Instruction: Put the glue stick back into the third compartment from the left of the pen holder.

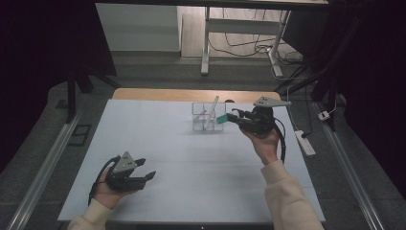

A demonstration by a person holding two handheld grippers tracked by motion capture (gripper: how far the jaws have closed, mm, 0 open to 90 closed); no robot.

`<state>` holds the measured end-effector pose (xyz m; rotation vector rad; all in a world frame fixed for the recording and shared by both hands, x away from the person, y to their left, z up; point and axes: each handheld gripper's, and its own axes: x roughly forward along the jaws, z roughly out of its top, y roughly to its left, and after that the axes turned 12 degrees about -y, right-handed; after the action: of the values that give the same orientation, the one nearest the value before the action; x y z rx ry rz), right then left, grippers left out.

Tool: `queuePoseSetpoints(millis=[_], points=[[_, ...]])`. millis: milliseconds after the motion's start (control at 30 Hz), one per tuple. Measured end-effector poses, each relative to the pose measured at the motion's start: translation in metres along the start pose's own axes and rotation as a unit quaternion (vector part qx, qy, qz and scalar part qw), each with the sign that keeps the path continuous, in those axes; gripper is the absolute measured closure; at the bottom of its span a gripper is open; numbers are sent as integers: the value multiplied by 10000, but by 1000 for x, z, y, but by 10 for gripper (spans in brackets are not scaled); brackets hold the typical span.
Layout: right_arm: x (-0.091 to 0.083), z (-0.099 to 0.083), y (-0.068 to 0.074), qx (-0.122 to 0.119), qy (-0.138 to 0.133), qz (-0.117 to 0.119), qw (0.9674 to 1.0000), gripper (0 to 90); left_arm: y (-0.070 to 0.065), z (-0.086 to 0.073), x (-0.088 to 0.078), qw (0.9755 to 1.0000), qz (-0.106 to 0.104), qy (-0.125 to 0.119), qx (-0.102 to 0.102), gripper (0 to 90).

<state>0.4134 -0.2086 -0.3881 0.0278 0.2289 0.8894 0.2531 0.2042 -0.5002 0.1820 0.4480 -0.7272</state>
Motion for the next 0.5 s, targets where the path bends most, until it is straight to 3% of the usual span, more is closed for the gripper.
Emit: queuePoseSetpoints(millis=[67, 167, 500], points=[[5, 3, -5, 80, 44, -166, 9998, 642, 2, -1, -1, 10000, 10, -3, -44, 376], [14, 5, -12, -5, 165, -364, 9992, 642, 4, -3, -1, 10000, 13, -1, -85, 375], [46, 5, -33, 43, 473, -830, 9954, 641, 8, -4, -1, 9999, 20, -16, -156, 372]])
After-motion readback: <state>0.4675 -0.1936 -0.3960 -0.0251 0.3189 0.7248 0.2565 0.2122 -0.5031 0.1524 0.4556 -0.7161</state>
